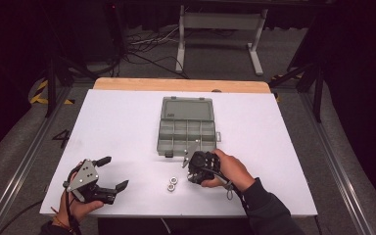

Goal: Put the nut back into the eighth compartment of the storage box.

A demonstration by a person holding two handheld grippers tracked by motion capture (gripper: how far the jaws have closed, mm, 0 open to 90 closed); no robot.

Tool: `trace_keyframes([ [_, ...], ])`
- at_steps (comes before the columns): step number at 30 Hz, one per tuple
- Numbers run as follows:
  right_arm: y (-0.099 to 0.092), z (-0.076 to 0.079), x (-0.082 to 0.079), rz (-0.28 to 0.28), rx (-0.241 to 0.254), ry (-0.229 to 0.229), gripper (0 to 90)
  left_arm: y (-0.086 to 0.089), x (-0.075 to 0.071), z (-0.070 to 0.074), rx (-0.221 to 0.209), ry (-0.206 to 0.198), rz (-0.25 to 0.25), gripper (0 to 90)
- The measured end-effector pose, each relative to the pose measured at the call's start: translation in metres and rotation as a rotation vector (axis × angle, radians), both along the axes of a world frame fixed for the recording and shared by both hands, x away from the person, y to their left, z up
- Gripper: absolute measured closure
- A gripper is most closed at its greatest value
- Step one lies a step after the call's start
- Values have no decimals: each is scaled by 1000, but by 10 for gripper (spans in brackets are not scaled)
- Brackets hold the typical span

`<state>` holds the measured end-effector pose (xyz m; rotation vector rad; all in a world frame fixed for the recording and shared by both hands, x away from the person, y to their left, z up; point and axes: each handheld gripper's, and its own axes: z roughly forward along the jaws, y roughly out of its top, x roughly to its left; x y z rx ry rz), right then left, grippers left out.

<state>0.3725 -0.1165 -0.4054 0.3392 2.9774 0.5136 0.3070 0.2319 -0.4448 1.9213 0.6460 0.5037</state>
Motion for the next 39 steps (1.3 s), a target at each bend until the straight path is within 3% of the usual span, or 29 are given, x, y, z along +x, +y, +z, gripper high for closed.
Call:
trace_keyframes([
  [13,-32,27,14,-83,96,-80,705,0,0,0,3,6,-7,50],
  [25,-59,50,31,-154,117,-143,704,0,0,-1,8,6,-4,51],
  [31,-68,53,45,-206,102,-169,704,-1,1,-1,6,10,-5,51],
  [39,-69,44,60,-246,105,-149,704,-2,2,-2,9,14,-10,52],
])
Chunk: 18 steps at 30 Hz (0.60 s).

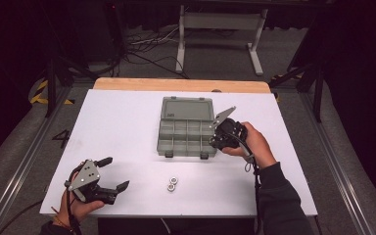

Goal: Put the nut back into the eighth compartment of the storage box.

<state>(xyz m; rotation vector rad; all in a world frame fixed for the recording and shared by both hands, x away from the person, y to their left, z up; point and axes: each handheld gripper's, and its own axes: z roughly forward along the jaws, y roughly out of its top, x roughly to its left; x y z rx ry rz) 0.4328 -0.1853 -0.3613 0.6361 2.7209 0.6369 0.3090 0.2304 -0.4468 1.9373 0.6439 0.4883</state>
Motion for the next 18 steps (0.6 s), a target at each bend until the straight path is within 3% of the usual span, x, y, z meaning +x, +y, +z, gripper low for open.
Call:
trace_keyframes([
  [5,6,-10,7,-7,-13,29,704,0,0,0,0,1,-7,53],
  [18,9,-21,12,-23,-5,40,704,-1,-2,1,-7,0,-16,54],
])
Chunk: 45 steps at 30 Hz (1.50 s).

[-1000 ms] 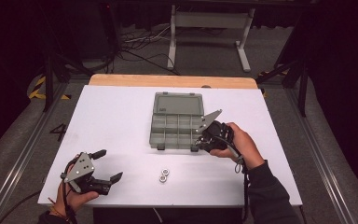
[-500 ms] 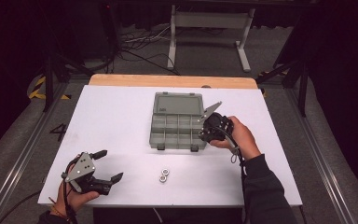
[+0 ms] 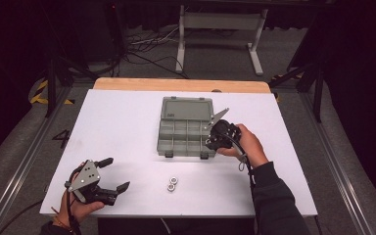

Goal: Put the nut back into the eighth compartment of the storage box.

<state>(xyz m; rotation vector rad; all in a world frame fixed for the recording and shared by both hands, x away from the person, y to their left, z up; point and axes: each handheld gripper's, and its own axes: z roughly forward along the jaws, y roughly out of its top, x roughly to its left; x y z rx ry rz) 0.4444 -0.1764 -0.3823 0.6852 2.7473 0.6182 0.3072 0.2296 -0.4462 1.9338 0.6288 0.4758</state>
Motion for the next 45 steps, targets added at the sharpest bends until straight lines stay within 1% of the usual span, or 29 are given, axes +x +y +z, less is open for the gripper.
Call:
trace_keyframes([
  [7,0,-3,2,-7,8,-4,704,0,0,0,0,-6,4,54],
  [13,2,-6,2,-9,2,-1,707,1,0,1,-3,-7,4,55],
  [14,2,-6,2,-9,5,-2,728,1,0,1,-3,-7,4,55],
  [17,1,-6,2,-12,13,-1,691,1,0,1,-3,-8,5,55],
  [20,0,-5,1,-13,23,-9,695,1,0,1,-6,-6,7,55],
  [23,0,-2,-3,-3,41,-23,690,2,-1,1,-7,-8,7,55],
  [24,0,0,-5,8,53,-28,684,2,-1,2,-7,-9,8,55],
  [25,0,0,-5,8,53,-28,684,2,-1,2,-7,-9,8,55],
  [28,-2,7,-15,36,104,-36,668,2,-1,2,-11,-12,10,54],
  [29,-3,8,-18,42,113,-35,665,3,-1,2,-11,-11,11,54],
  [32,-5,15,-27,60,138,-50,648,3,-1,2,-12,-9,10,54],
  [33,-3,18,-34,87,145,-58,633,3,-1,2,-11,-9,10,53],
  [34,-1,20,-37,100,141,-59,629,3,-1,2,-11,-11,12,53],
  [35,-1,20,-37,100,141,-59,629,3,-1,2,-11,-11,12,53],
  [36,5,22,-46,141,134,-66,621,3,-1,2,-11,-11,12,52],
  [37,8,23,-49,155,131,-67,617,3,-1,2,-14,-13,14,51],
  [38,8,23,-49,155,131,-67,617,3,-1,2,-15,-13,15,51],
  [39,15,24,-57,189,124,-70,612,3,-1,2,-17,-12,13,51],
  [40,15,24,-57,189,124,-70,612,3,-1,2,-16,-12,13,51],
  [42,25,24,-64,234,116,-62,612,3,-1,2,-16,-12,12,51],
  [43,29,23,-68,249,106,-63,612,3,-1,2,-17,-13,12,51],
  [45,37,21,-72,284,103,-51,613,4,-1,2,-17,-11,11,51],
])
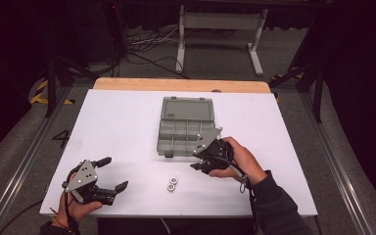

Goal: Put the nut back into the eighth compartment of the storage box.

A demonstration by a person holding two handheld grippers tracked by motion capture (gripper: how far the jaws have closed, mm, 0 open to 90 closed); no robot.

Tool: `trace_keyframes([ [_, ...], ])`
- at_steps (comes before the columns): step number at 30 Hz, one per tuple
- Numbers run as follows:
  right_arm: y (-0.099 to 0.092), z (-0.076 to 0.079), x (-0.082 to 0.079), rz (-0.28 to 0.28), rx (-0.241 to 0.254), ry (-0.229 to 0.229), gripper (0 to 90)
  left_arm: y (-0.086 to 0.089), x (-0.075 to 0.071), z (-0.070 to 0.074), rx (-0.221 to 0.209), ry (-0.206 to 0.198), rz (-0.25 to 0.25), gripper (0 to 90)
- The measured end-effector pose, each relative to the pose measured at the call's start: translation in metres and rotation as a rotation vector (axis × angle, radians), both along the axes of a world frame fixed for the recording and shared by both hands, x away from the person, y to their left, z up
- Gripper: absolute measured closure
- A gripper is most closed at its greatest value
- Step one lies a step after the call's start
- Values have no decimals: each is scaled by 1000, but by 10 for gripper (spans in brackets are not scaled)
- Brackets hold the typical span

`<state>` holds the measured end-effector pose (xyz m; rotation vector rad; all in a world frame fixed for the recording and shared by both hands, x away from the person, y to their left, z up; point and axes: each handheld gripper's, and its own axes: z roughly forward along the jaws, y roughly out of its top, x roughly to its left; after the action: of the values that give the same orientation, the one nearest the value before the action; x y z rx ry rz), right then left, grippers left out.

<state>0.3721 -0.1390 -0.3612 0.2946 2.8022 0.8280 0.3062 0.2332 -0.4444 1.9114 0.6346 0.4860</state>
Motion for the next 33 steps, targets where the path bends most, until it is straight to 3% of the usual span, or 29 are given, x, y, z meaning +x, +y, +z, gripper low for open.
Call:
trace_keyframes([
  [4,23,-16,-4,52,-51,24,615,-1,0,-1,3,4,-1,52],
  [15,52,-53,0,78,-161,81,604,-1,1,-1,4,11,-8,53],
  [25,63,-68,3,86,-197,113,606,-1,1,-1,4,13,-11,53],
  [33,66,-71,8,77,-145,142,631,-2,2,-2,10,14,-10,53],
])
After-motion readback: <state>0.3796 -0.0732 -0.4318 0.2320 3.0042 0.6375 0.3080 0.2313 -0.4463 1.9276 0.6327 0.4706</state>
